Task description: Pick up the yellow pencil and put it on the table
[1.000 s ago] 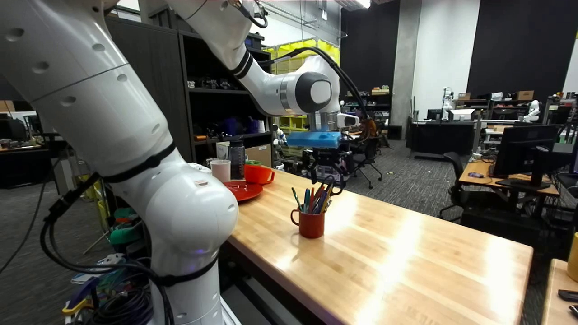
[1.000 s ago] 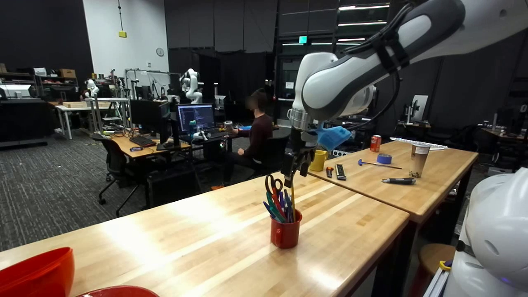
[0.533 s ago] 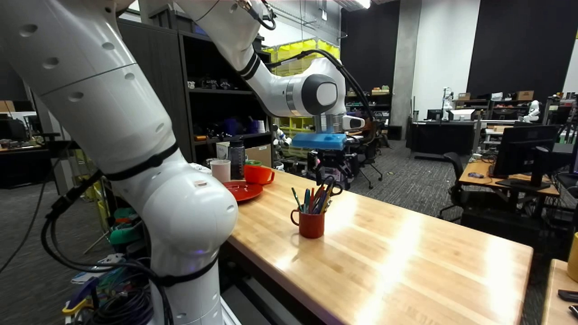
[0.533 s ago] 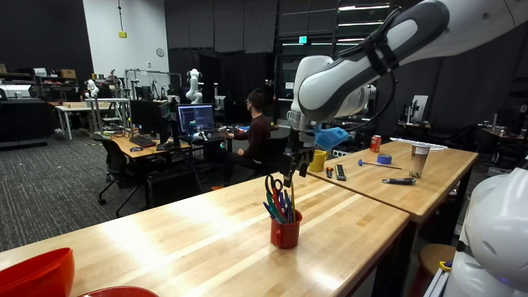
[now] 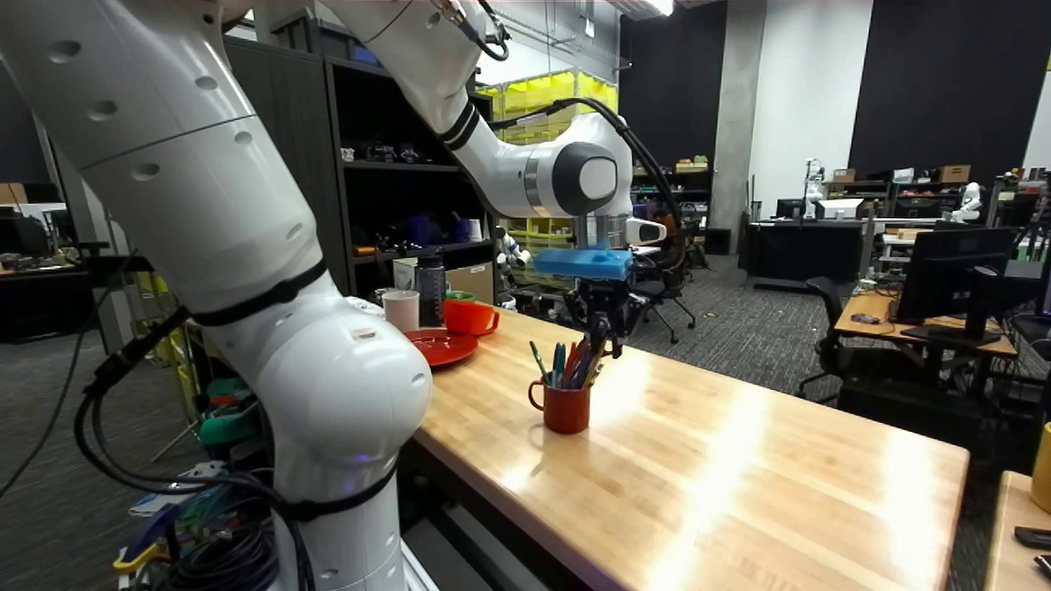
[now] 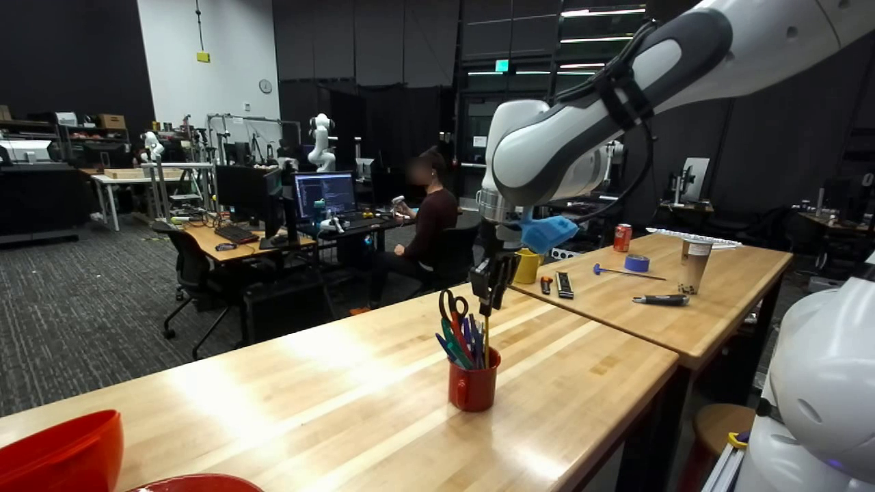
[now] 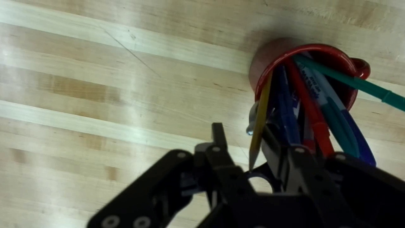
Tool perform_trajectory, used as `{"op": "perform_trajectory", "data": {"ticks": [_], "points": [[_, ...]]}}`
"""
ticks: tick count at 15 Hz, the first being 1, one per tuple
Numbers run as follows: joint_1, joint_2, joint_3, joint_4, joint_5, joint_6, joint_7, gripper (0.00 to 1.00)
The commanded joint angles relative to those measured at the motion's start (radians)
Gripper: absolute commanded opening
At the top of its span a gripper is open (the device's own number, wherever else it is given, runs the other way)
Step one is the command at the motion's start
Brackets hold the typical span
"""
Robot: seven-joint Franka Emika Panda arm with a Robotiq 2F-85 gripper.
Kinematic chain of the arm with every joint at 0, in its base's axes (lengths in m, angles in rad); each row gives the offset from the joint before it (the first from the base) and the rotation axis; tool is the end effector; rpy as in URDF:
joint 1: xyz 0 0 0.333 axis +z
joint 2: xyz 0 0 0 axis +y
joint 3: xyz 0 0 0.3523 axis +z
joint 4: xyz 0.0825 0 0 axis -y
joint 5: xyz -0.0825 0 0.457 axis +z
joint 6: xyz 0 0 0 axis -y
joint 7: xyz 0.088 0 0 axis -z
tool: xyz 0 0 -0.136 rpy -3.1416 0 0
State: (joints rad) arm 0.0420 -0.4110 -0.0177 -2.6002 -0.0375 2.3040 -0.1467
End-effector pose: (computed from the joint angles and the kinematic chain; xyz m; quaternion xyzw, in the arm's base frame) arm 0.4580 0.0100 0.3662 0.9935 0.0975 0.0566 0.0145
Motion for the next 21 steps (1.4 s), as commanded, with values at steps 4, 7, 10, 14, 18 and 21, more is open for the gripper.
{"op": "perform_trajectory", "data": {"ticks": [4, 7, 10, 14, 18, 21], "points": [[0.006, -0.007, 0.013, -0.008, -0.004, 0.002, -0.002, 0.03], [0.007, -0.035, 0.018, -0.016, -0.008, -0.009, -0.004, 0.02], [0.008, -0.074, 0.018, -0.021, -0.008, -0.023, -0.008, 0.02], [0.004, -0.150, 0.019, -0.017, -0.017, -0.055, -0.007, 0.02], [-0.023, -0.224, 0.025, 0.027, -0.072, -0.148, 0.006, 0.02], [-0.068, -0.226, 0.032, 0.075, -0.170, -0.178, 0.019, 0.02]]}}
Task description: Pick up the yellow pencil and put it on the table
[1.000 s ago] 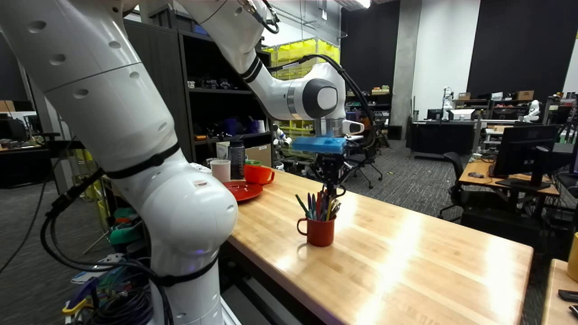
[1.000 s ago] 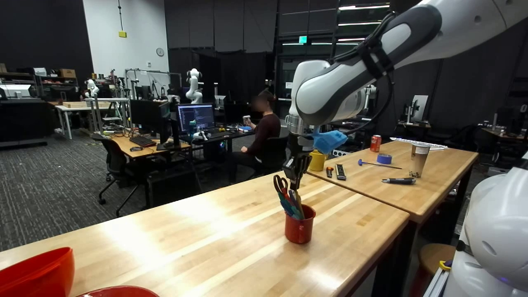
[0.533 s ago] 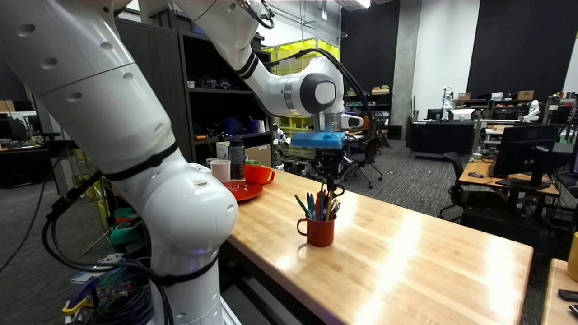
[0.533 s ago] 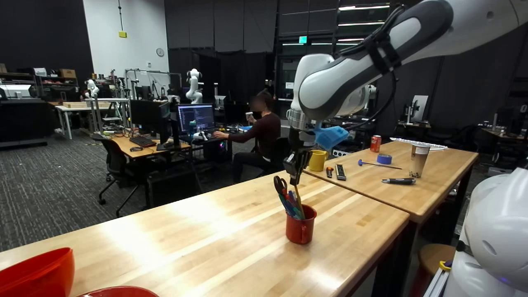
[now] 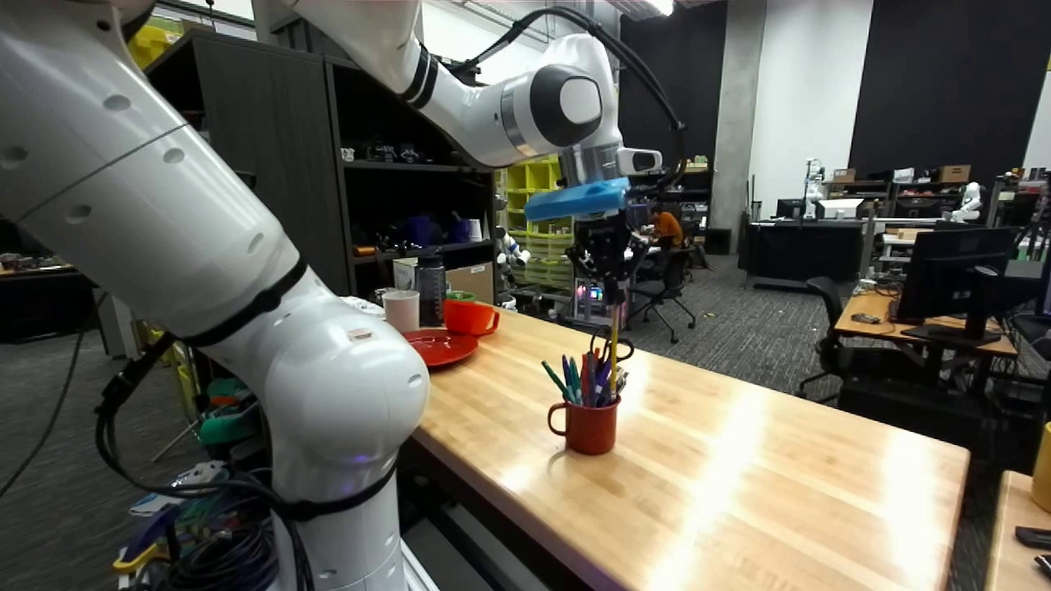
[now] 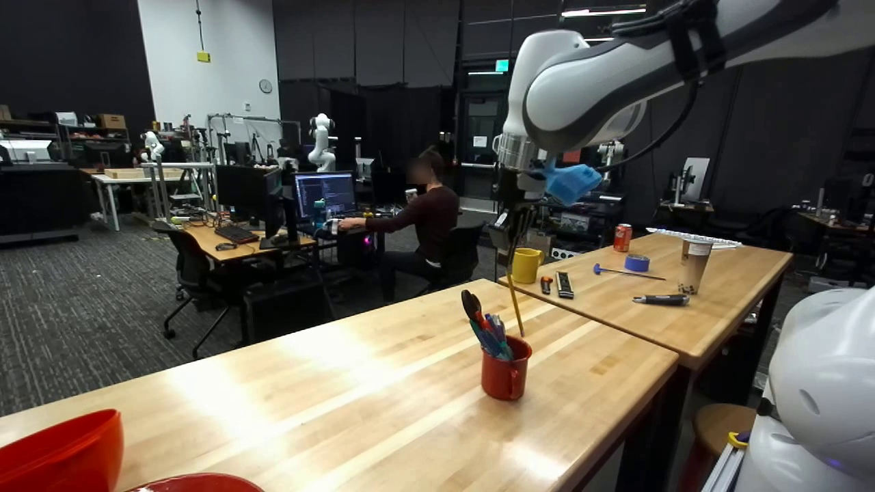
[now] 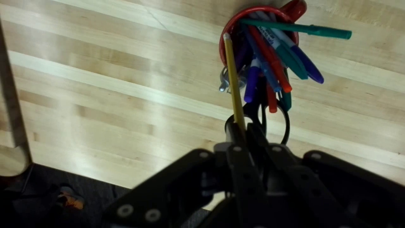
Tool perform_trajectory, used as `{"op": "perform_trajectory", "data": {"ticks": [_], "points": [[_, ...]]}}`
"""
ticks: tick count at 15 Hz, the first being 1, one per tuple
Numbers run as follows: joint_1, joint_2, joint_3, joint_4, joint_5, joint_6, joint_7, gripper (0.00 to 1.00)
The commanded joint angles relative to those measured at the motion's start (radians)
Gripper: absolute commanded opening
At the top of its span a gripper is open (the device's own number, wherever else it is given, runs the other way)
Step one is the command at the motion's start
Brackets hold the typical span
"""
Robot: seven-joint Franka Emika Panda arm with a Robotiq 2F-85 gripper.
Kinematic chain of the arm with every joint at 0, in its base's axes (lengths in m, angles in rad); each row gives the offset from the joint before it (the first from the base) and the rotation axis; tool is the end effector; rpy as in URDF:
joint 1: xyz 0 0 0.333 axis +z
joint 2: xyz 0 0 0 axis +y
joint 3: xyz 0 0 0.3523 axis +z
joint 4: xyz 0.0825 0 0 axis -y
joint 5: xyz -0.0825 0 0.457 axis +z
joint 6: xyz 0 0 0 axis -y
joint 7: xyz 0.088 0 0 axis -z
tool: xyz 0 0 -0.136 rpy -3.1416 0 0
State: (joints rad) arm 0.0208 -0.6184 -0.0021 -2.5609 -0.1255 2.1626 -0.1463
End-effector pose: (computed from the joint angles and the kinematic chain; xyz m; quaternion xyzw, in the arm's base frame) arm 0.4346 0.0001 0.4657 0.9862 0.1108 0.1059 0.0618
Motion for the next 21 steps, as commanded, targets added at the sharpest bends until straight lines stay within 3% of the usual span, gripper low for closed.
{"op": "perform_trajectory", "data": {"ticks": [1, 5, 11, 21], "points": [[-0.061, -0.009, 0.016, 0.046, -0.114, -0.024, 0.025, 0.02], [-0.096, 0.054, 0.007, 0.082, -0.170, -0.026, 0.046, 0.02], [-0.107, 0.137, -0.010, 0.120, -0.163, -0.064, 0.062, 0.02], [-0.125, 0.182, -0.010, 0.141, -0.194, -0.086, 0.126, 0.02]]}}
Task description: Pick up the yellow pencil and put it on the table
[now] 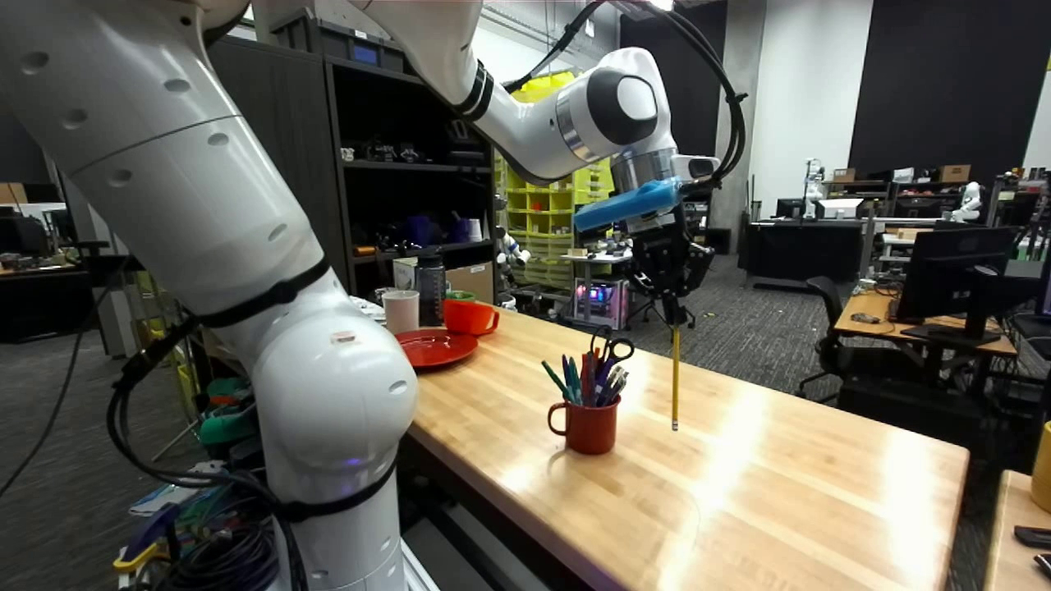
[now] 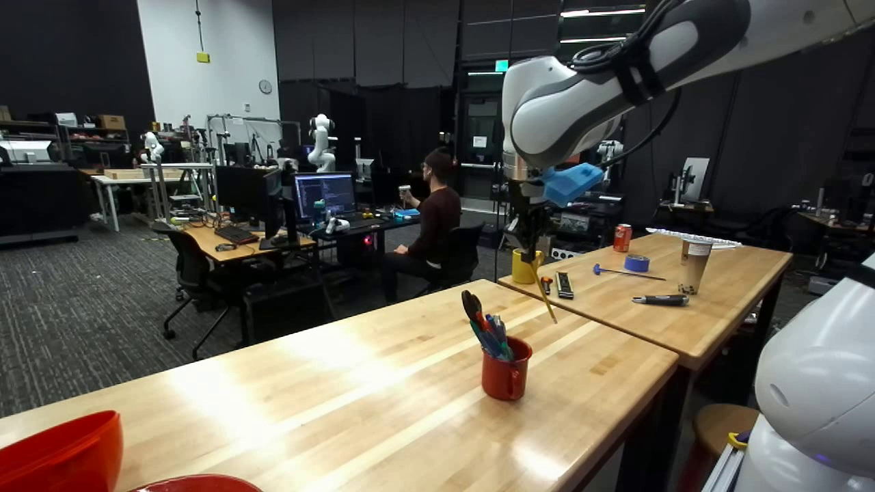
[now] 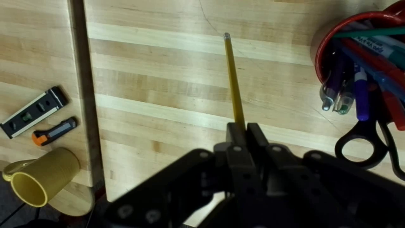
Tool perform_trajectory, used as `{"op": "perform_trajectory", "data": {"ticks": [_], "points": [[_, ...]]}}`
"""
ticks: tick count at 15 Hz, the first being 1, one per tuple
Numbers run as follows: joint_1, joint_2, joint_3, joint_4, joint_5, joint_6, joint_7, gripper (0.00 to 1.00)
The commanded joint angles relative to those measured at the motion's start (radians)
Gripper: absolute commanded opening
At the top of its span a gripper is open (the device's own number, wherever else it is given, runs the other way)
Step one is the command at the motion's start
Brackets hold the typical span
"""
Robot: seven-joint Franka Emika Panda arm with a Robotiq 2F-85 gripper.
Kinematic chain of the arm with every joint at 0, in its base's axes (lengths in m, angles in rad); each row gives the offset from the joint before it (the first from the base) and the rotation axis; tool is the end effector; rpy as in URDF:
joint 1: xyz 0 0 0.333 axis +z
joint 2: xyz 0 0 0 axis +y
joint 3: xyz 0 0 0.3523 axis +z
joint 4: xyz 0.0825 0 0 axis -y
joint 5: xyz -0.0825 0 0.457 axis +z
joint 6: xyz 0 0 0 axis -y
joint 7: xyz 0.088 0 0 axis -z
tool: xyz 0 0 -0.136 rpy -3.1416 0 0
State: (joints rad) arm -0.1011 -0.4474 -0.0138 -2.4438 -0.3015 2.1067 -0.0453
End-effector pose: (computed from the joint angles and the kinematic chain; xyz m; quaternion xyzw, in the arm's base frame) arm 0.4705 -0.0759 0.4501 0.9893 0.0356 0.0442 0.1341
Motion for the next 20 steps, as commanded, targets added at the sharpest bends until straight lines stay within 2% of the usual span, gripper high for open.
{"op": "perform_trajectory", "data": {"ticks": [1, 2, 3, 4, 7, 12, 14, 20], "points": [[-0.001, 0.009, 0.002, 0.024, -0.014, -0.033, 0.024, 0.02], [0.001, 0.008, 0.003, 0.023, -0.010, -0.034, 0.027, 0.02], [0.004, 0.005, 0.004, 0.023, -0.006, -0.038, 0.029, 0.34], [0.006, 0.002, 0.007, 0.022, -0.005, -0.039, 0.034, 0.35], [0.017, -0.005, 0.013, 0.022, 0.004, -0.047, 0.037, 0.51], [0.046, -0.022, 0.022, 0.021, 0.018, -0.045, 0.026, 0.87], [0.064, -0.025, 0.015, 0.020, 0.041, -0.030, 0.010, 0.98], [0.116, -0.025, -0.009, 0.025, 0.192, -0.028, -0.049, 1.00]]}}
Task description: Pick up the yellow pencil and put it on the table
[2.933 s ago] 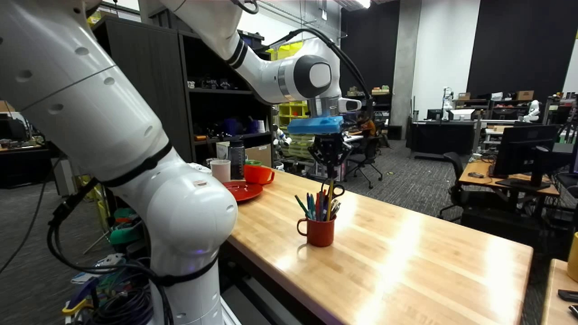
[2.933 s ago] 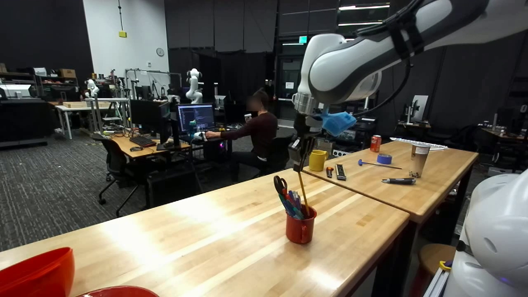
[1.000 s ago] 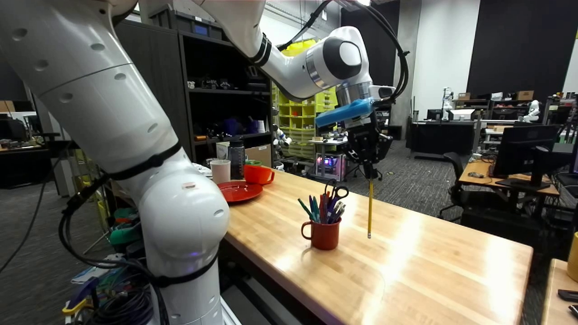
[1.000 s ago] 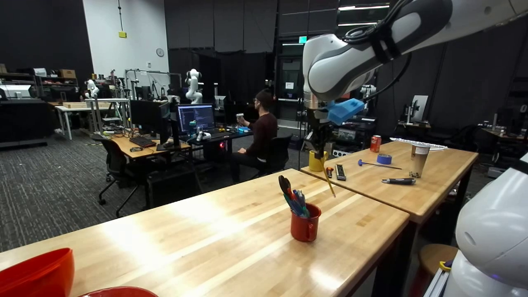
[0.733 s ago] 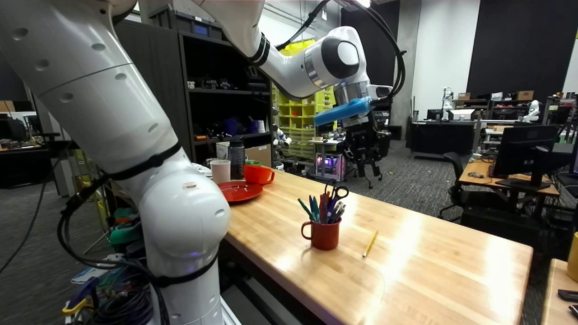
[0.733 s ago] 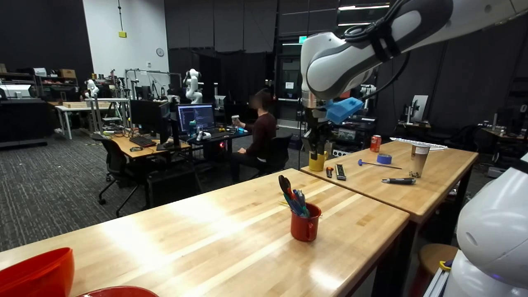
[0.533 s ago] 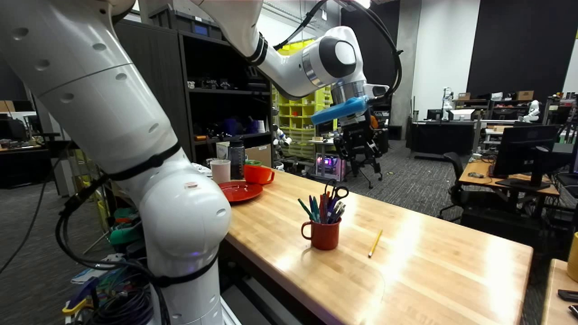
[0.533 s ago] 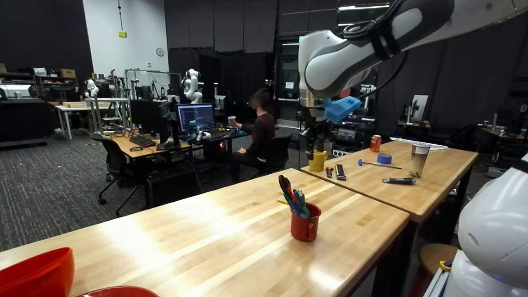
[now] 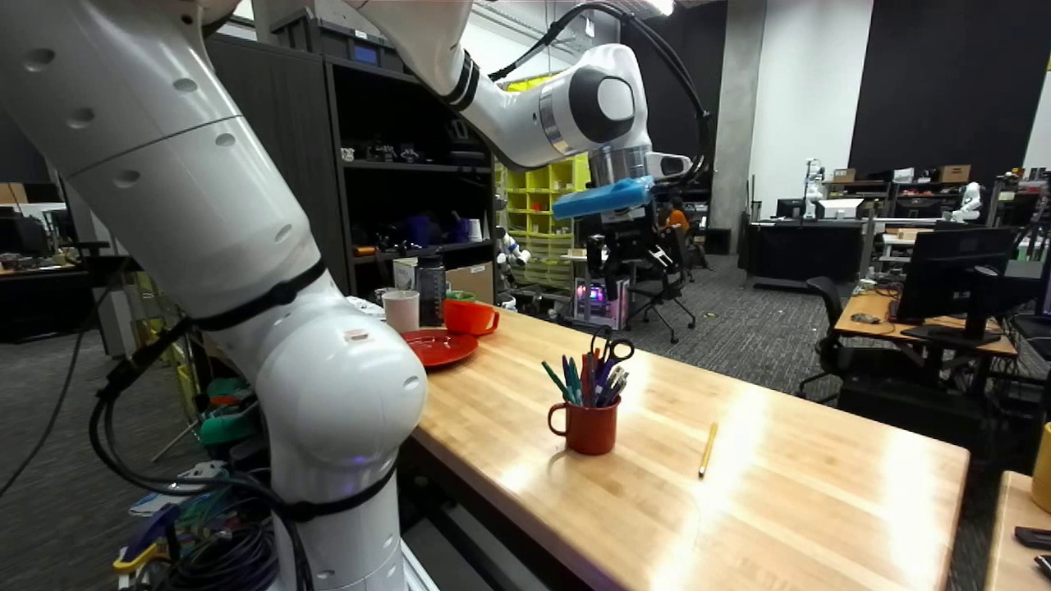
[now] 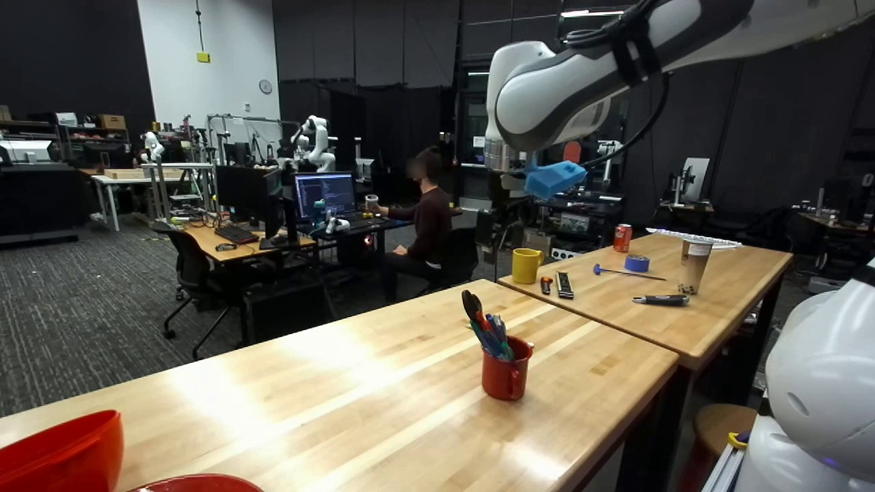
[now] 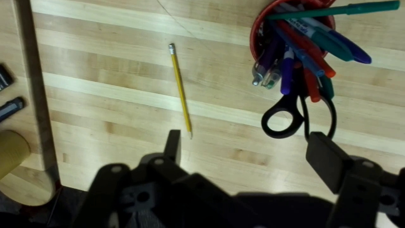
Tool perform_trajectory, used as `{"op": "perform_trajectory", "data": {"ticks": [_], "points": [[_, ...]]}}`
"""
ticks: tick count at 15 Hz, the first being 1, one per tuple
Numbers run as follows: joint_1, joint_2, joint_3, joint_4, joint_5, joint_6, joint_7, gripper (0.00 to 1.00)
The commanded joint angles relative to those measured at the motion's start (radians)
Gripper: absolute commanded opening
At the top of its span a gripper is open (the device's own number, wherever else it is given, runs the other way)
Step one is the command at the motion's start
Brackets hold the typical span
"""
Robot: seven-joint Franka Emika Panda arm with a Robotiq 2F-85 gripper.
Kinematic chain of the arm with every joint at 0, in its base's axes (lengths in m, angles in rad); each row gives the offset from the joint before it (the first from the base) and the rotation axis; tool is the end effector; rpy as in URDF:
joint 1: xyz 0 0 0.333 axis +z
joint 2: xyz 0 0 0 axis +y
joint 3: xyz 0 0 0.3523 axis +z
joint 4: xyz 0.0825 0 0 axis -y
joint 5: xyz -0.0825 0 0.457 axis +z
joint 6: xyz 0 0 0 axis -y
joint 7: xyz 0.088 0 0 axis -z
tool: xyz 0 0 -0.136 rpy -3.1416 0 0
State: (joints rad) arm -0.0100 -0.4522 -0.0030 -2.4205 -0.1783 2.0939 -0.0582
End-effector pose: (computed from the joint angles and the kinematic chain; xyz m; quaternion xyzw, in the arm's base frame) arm 0.4782 -0.0193 0.4622 0.9930 0.0621 0.0597 0.0813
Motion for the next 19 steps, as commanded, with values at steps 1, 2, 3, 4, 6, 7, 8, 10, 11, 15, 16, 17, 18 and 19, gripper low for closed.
{"op": "perform_trajectory", "data": {"ticks": [1, 2, 3, 4, 6, 7, 8, 10, 11, 15, 16, 17, 18, 19], "points": [[0.024, -0.020, -0.017, 0.006, 0.081, -0.034, -0.034, 1.00], [0.026, -0.052, 0.006, -0.016, 0.083, -0.049, 0.000, 1.00], [0.023, -0.062, 0.015, -0.015, 0.076, -0.069, 0.013, 1.00], [0.024, -0.072, 0.018, -0.013, 0.077, -0.084, 0.018, 1.00], [0.028, -0.090, 0.024, -0.006, 0.082, -0.121, 0.029, 1.00], [0.030, -0.100, 0.029, -0.001, 0.080, -0.143, 0.034, 1.00], [0.030, -0.111, 0.036, 0.003, 0.075, -0.163, 0.042, 1.00], [0.030, -0.122, 0.041, 0.011, 0.072, -0.191, 0.051, 1.00], [0.029, -0.126, 0.045, 0.013, 0.070, -0.198, 0.057, 1.00], [0.031, -0.116, 0.038, 0.011, 0.065, -0.194, 0.040, 1.00], [0.031, -0.116, 0.038, 0.012, 0.065, -0.195, 0.039, 1.00], [0.031, -0.115, 0.038, 0.012, 0.065, -0.195, 0.039, 1.00], [0.031, -0.113, 0.038, 0.011, 0.065, -0.195, 0.039, 1.00], [0.031, -0.112, 0.038, 0.011, 0.065, -0.195, 0.039, 1.00]]}}
